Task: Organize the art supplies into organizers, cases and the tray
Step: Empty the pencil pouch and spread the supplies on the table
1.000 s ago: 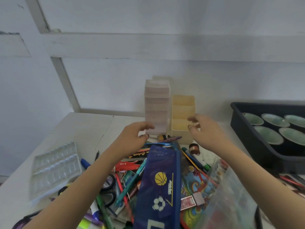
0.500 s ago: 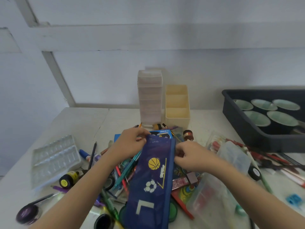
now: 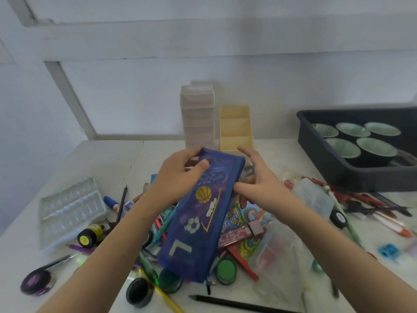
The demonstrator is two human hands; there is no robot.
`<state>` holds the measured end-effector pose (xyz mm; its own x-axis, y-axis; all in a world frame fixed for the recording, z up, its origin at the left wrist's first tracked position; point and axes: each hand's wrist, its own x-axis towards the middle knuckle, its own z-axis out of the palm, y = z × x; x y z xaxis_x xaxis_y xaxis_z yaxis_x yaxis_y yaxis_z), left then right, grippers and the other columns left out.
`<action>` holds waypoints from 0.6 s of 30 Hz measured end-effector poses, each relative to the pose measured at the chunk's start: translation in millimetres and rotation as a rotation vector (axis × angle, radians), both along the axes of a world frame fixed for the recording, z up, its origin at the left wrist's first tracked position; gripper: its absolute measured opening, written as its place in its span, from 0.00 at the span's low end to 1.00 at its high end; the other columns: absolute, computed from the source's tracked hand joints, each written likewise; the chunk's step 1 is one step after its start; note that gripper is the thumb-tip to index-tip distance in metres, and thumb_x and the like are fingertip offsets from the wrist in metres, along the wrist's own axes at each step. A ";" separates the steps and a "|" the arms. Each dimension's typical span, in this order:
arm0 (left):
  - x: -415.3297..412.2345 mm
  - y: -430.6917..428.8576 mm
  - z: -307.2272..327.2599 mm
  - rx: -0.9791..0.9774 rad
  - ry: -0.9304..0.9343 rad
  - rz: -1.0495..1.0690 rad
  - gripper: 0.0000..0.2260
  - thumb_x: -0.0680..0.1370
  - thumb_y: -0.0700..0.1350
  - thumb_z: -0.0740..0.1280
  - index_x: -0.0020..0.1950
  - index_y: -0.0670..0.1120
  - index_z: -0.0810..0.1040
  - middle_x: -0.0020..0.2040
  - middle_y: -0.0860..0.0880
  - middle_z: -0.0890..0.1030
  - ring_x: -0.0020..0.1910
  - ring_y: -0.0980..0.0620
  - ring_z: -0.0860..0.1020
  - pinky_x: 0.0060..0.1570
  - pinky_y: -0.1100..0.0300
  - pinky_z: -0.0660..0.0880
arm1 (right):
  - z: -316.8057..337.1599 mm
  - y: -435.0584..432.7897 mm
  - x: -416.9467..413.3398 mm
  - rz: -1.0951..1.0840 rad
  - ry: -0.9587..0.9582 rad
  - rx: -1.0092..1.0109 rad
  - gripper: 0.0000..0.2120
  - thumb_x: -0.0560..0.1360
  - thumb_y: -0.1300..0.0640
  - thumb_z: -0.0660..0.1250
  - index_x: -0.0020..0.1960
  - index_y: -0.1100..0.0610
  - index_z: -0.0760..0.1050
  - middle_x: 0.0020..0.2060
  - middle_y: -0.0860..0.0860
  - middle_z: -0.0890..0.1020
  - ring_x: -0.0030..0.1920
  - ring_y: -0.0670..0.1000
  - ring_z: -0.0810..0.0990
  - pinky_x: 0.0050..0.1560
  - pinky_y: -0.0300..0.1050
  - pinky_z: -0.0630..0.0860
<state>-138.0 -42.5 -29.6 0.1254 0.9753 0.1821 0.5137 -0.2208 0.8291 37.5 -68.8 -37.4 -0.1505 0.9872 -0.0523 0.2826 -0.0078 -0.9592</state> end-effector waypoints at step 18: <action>78.9 -40.9 2.2 0.184 0.156 -0.309 0.16 0.76 0.40 0.67 0.63 0.52 0.76 0.52 0.59 0.81 0.50 0.66 0.78 0.46 0.73 0.72 | 27.2 -35.4 108.8 -0.368 0.261 0.046 0.14 0.78 0.69 0.53 0.58 0.54 0.67 0.28 0.52 0.83 0.25 0.53 0.81 0.26 0.42 0.78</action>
<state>-59.1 -83.4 -27.4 0.4479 0.8402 0.3058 0.5169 -0.5223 0.6782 146.3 -104.2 -10.1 0.2080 0.9780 -0.0145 0.0180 -0.0186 -0.9997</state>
